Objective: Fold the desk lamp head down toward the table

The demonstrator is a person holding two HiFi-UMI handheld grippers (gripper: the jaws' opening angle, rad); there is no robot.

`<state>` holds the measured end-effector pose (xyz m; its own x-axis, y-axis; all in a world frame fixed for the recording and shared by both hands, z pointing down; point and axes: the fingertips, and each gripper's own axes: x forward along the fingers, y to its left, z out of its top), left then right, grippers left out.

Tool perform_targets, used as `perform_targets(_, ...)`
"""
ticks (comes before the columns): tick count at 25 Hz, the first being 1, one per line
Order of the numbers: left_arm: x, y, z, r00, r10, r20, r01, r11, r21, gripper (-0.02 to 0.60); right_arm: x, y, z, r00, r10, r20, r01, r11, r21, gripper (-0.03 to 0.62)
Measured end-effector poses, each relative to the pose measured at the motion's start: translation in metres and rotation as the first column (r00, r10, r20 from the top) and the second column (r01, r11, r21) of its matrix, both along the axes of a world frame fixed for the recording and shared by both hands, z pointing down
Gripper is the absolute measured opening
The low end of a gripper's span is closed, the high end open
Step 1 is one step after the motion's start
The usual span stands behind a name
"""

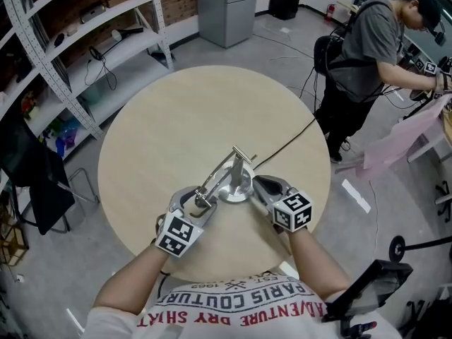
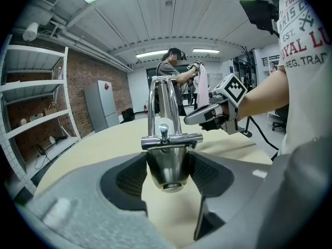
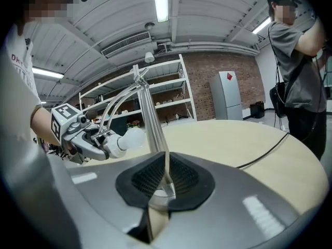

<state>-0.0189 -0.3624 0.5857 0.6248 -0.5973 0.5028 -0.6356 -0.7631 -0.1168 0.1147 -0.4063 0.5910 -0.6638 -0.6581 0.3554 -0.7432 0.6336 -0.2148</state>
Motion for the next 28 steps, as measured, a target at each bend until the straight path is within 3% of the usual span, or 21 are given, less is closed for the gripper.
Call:
perform_targets(12,0.01,-0.001,-0.005,1.0,0.011,0.002,-0.011,1.0,-0.018,0.252,0.01,0.017,-0.015,0.999,-0.018,-0.037,0.019,1.0,0.009,0.0)
perform_targets(21,-0.009,0.01,-0.003,0.999,-0.034,0.002,0.034,0.996,-0.085,0.249,-0.016,0.041,-0.055,0.997,-0.073,-0.015,0.073,0.995,0.063,0.0)
perform_targets(28,-0.018,0.044,-0.043,0.992,-0.059,-0.109,0.046,0.992,-0.116,0.241,-0.044,0.086,-0.081,0.99,-0.144,-0.003,0.143,0.986,0.08,0.0)
